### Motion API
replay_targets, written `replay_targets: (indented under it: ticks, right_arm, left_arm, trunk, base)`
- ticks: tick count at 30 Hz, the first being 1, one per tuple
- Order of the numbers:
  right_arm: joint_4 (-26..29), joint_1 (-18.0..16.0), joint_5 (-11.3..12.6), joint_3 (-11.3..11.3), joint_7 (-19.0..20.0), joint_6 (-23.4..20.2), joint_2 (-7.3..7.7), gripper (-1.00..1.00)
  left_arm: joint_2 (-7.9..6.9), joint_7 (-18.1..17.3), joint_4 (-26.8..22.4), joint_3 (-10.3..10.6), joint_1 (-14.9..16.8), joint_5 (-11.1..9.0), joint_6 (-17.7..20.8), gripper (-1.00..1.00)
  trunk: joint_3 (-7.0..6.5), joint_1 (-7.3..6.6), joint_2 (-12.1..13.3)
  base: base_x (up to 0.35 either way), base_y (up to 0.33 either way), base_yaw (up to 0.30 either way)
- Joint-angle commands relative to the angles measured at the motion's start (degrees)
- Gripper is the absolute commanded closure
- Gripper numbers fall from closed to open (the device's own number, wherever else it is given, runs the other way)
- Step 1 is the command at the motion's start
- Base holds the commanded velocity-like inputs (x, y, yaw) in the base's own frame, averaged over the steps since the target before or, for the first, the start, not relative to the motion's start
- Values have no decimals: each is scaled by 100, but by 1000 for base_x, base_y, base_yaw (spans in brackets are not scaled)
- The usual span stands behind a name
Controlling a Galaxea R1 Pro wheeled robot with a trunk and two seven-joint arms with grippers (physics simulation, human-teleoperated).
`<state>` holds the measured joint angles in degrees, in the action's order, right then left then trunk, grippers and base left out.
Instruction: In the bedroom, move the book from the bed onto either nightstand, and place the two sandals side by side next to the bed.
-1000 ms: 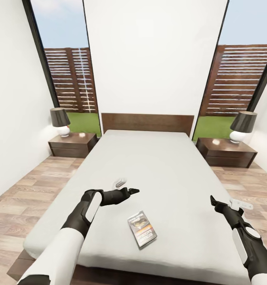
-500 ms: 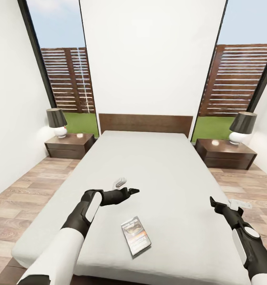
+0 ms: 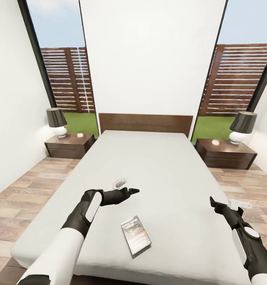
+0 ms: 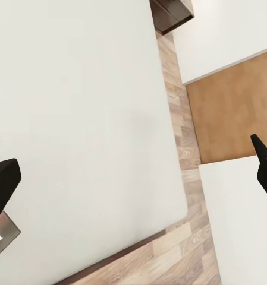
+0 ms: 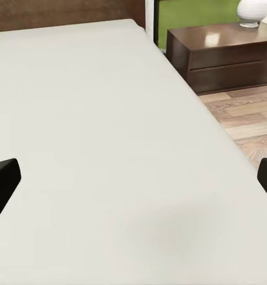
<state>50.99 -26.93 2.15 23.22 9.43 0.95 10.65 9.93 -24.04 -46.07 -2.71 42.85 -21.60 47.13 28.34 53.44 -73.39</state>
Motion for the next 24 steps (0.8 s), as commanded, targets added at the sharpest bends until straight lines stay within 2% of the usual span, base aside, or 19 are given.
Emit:
replay_targets:
  ticks: [1,24]
  right_arm:
    - [-4,-5,23,16,41,10,-2,-100]
    - [-25,-5,31,16,41,10,-2,-100]
  left_arm:
    - [7,-22,-3,-28,4,7,37,-100]
    - [7,-30,2,-28,4,7,42,-100]
  trunk:
    - [24,23,-45]
    - [437,528,-968]
  base:
    - [0,0,0]
    - [0,0,0]
